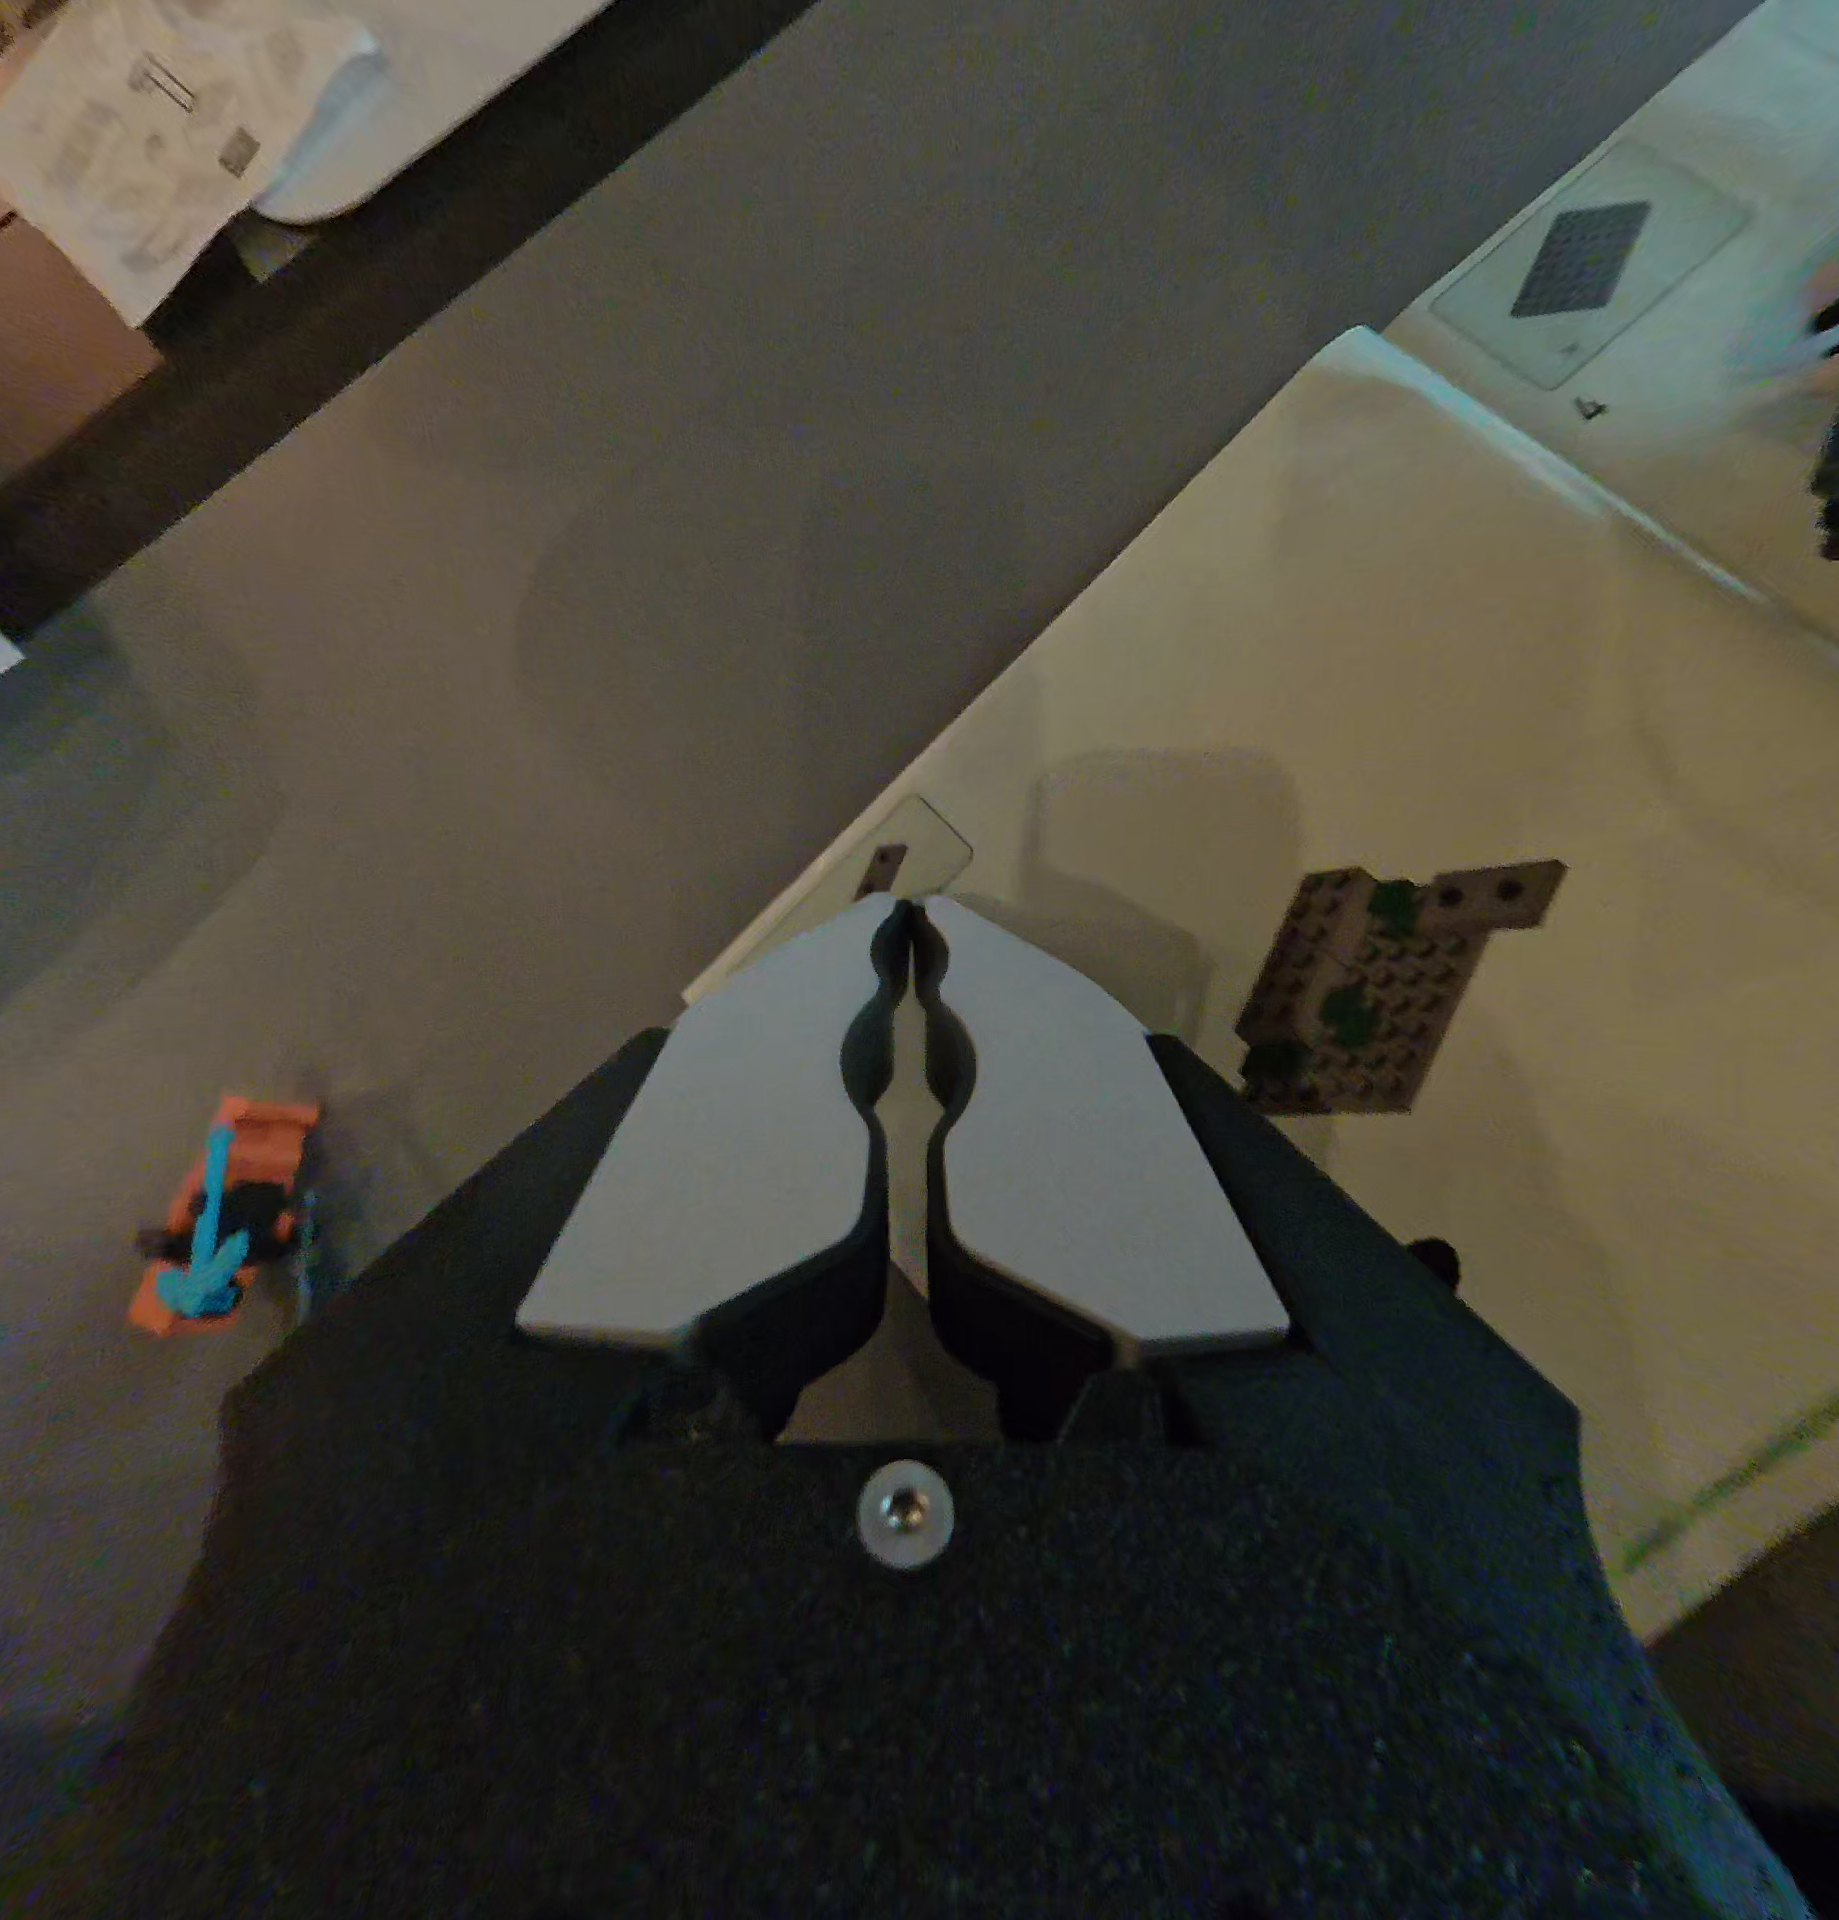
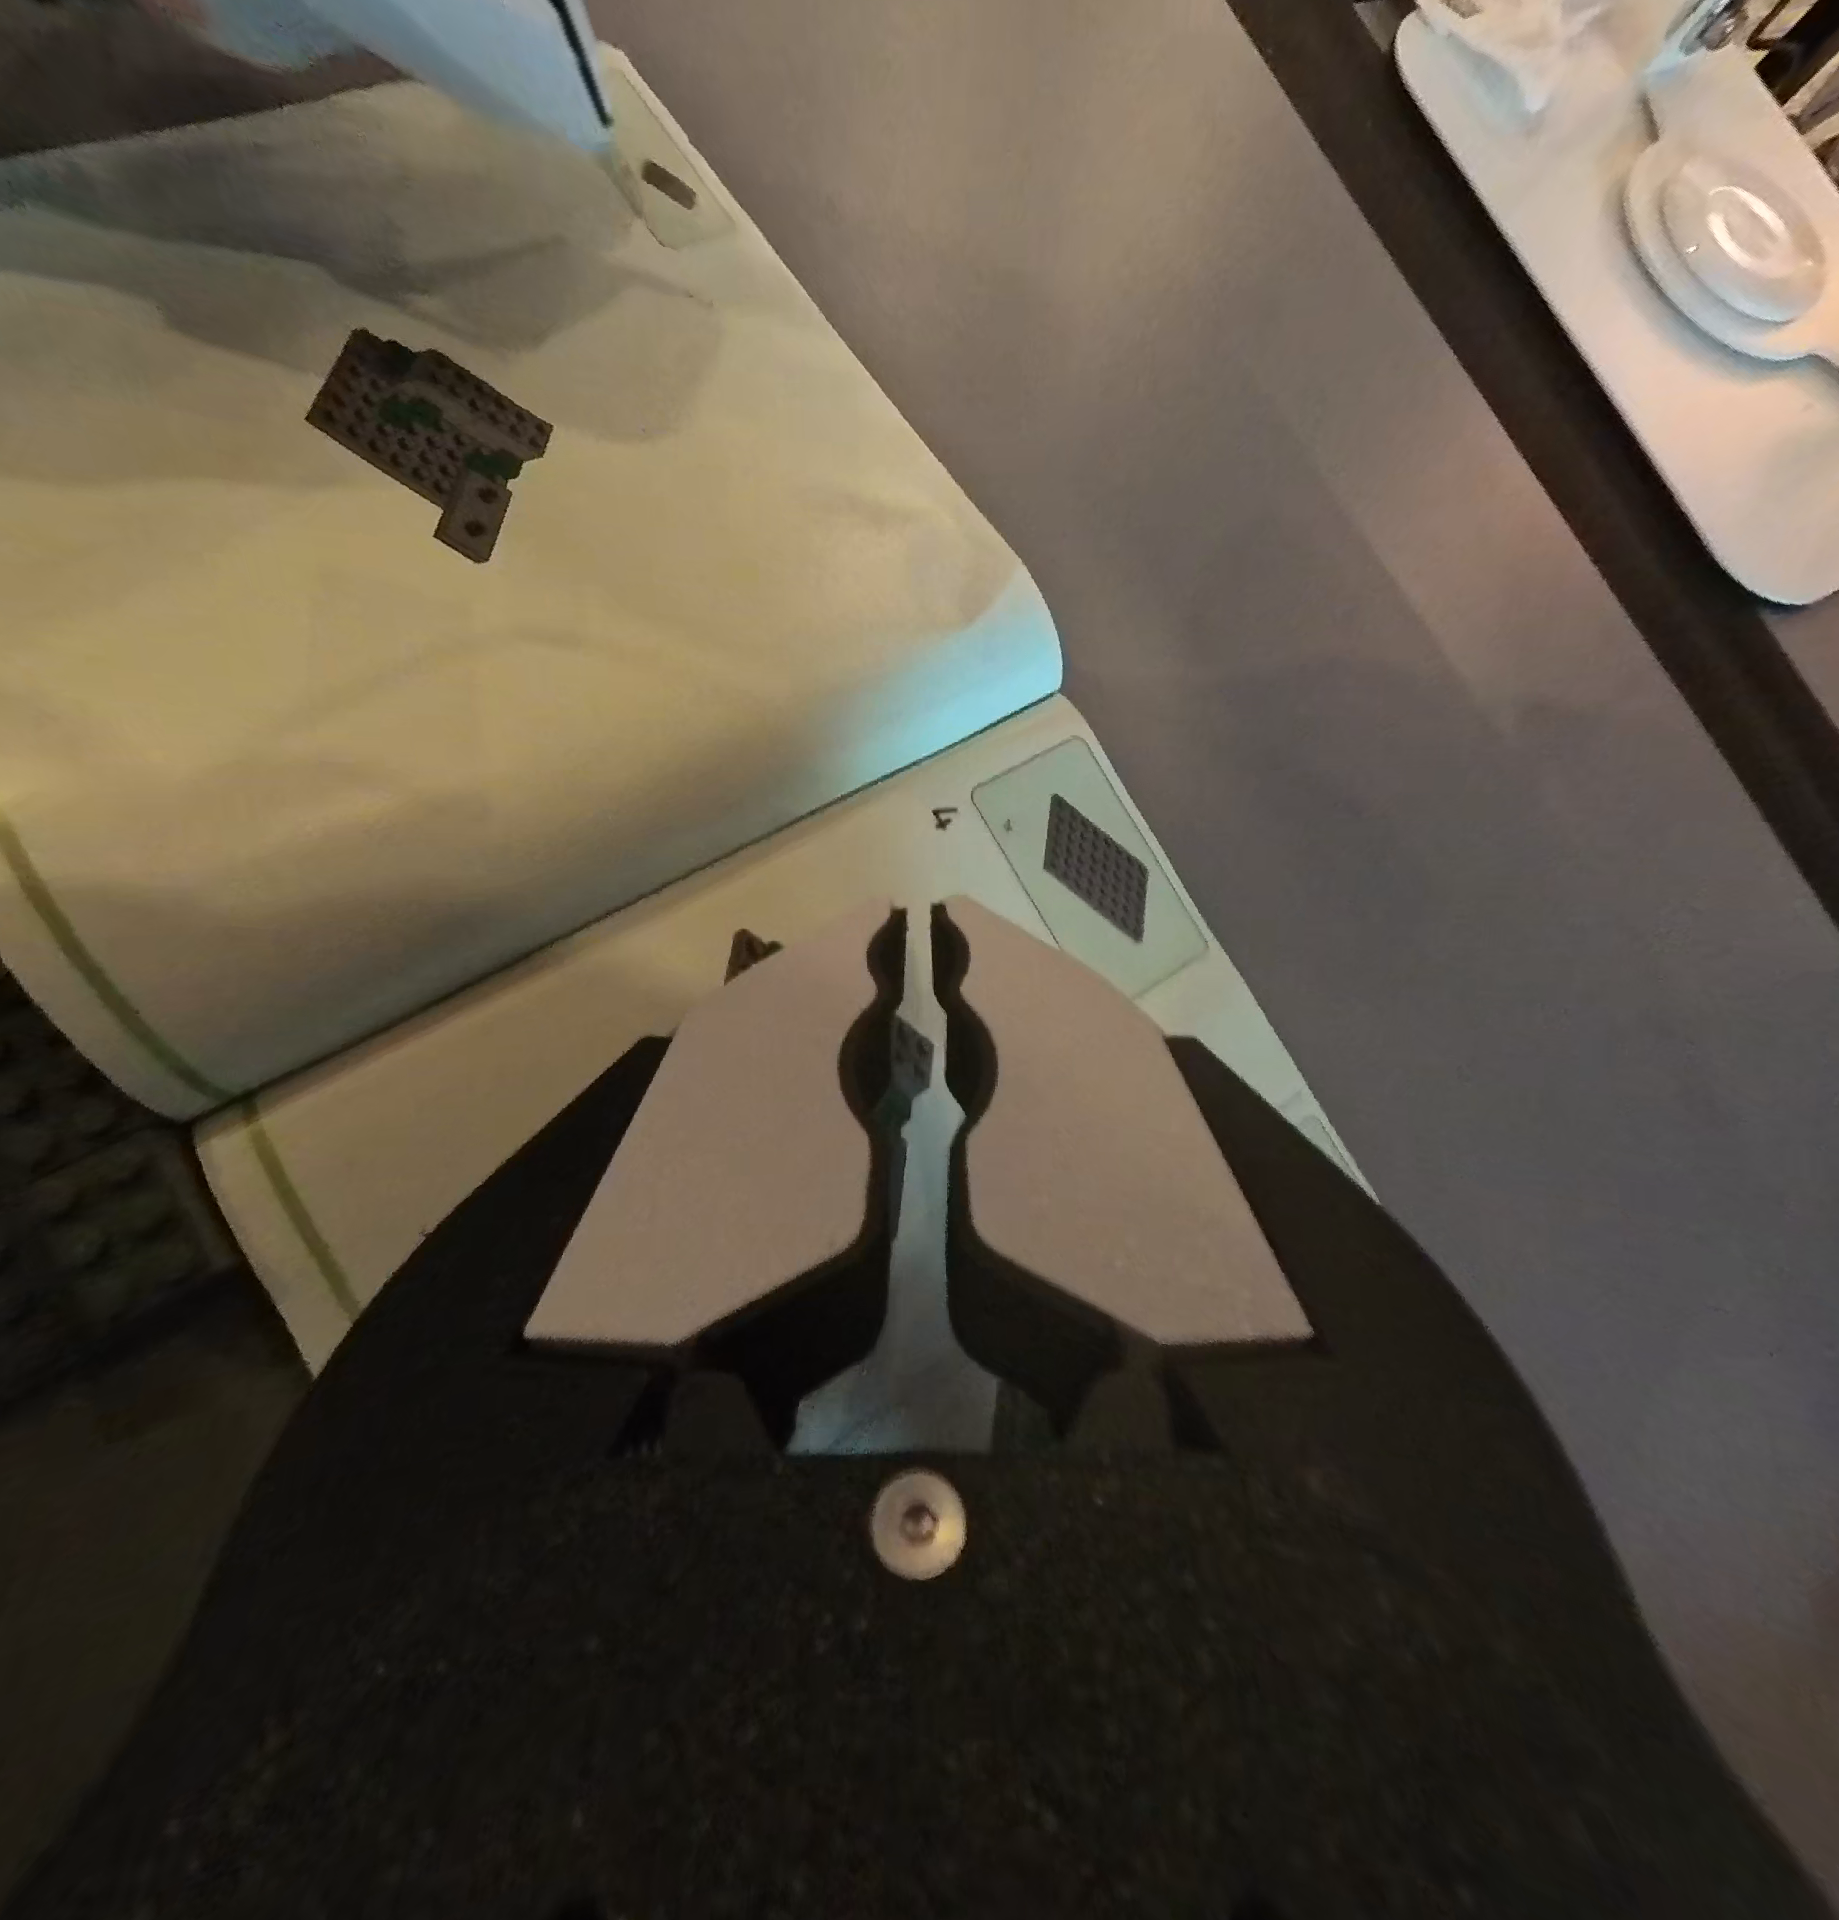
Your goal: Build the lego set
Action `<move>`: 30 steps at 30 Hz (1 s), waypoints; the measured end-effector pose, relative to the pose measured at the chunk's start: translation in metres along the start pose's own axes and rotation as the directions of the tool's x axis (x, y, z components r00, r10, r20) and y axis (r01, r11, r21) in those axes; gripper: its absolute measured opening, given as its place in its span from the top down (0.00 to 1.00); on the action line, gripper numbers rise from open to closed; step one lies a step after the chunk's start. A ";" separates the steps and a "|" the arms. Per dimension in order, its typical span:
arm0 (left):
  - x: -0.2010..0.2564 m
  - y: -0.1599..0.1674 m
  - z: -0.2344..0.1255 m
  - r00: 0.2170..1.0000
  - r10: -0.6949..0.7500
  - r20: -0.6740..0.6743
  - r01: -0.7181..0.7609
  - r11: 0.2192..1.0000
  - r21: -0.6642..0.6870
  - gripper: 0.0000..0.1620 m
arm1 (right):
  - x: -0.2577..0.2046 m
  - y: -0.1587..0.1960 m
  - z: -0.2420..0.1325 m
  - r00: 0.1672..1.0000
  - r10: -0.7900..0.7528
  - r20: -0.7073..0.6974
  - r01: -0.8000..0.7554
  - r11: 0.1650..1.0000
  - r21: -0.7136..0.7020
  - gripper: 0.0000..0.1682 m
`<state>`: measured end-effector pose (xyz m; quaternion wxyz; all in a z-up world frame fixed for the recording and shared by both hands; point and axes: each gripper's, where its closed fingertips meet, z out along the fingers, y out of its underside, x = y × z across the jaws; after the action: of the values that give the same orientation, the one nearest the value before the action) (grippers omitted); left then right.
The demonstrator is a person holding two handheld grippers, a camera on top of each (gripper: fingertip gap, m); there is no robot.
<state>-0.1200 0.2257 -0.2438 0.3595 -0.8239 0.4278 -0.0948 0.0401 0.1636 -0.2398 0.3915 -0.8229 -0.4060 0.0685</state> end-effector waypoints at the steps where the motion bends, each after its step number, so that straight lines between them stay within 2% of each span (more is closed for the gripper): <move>1: -0.001 0.000 0.002 1.000 0.004 0.001 -0.004 1.000 -0.006 1.00 | 0.000 0.001 -0.002 1.000 0.003 -0.003 -0.003 1.000 0.000 0.98; 7: 0.005 0.002 -0.002 1.000 0.004 -0.019 -0.004 1.000 -0.013 1.00 | 0.005 0.013 -0.015 0.999 0.037 -0.035 -0.037 0.999 -0.008 0.98; 13: 0.035 -0.002 -0.028 0.997 0.002 -0.072 0.001 0.999 0.032 1.00 | 0.009 0.028 -0.036 0.992 0.102 -0.074 -0.102 0.995 -0.001 0.98; 21: 0.063 -0.001 -0.032 0.996 0.010 -0.091 -0.007 0.999 0.033 1.00 | 0.005 0.044 -0.054 0.983 0.154 -0.100 -0.153 0.988 0.018 0.98; 28: 0.079 0.007 -0.035 0.996 -0.018 -0.091 0.020 1.000 0.024 1.00 | -0.010 0.050 -0.062 0.984 0.169 -0.061 -0.167 0.985 0.040 0.98; 30: 0.081 0.010 -0.038 0.996 -0.019 -0.091 0.021 1.000 0.023 1.00 | -0.020 0.054 -0.061 0.992 0.125 -0.014 -0.125 0.992 0.010 0.93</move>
<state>-0.0935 0.1401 -0.2353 0.3485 -0.8186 0.4343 -0.1406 0.0858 0.0935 -0.2401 0.3933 -0.8453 -0.3507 0.0888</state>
